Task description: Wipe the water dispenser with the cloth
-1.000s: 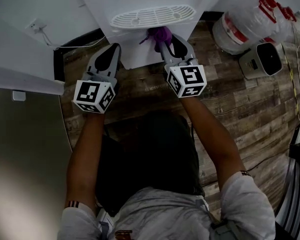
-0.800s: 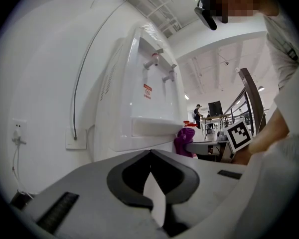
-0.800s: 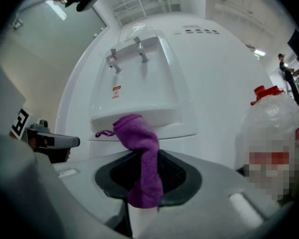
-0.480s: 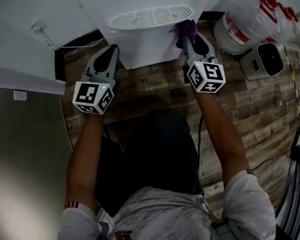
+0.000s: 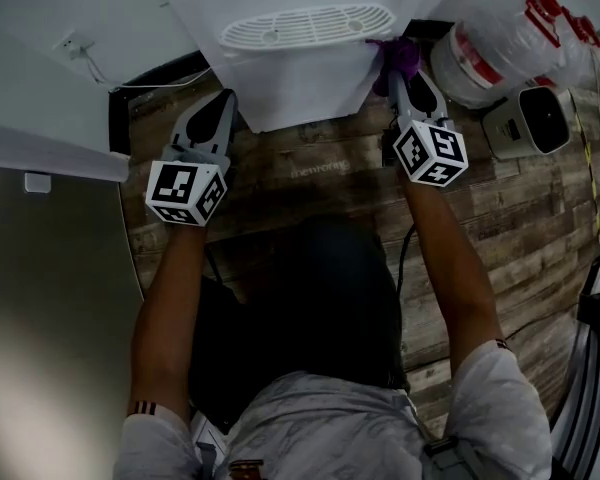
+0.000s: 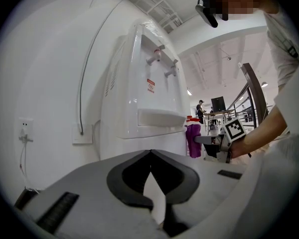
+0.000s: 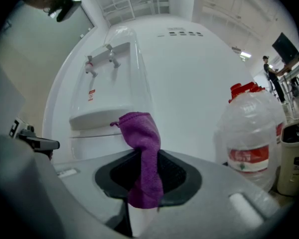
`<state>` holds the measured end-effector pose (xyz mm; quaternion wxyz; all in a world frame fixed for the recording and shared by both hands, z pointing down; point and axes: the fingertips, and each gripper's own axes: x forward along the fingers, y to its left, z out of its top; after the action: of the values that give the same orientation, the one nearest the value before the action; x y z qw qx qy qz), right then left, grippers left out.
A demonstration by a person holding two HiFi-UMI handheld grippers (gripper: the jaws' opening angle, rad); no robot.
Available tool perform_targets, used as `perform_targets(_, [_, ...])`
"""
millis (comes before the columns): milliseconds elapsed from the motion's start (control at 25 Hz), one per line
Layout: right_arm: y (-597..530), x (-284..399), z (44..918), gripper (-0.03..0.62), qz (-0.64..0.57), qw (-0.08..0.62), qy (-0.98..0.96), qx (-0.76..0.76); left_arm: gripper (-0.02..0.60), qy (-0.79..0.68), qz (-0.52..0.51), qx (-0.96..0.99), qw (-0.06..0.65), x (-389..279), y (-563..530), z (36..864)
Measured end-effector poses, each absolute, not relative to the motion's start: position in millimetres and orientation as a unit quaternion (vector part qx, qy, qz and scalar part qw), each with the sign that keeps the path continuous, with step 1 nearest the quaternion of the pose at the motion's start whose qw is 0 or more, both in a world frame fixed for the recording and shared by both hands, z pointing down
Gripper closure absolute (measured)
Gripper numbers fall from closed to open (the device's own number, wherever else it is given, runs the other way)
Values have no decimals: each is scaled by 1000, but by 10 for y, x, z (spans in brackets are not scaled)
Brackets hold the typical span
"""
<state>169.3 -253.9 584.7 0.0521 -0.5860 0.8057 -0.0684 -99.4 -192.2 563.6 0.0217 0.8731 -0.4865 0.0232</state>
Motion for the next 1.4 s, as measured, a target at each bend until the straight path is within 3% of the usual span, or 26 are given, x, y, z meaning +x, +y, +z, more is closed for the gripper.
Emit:
perform_targets(280, [-2173, 1134, 6011, 493, -72, 58, 845, -527, 583, -491, 38, 870, 32, -1073, -1870, 5836])
perform_targets(880, [-1968, -830, 6504, 493, -74, 27, 914, -398, 583, -492, 65, 866, 60, -1309, -1903, 6419])
perform_targets(1400, [-2116, -1139, 6709, 493, -18, -13, 916, -400, 583, -486, 69, 867, 87, -1276, -2021, 6756])
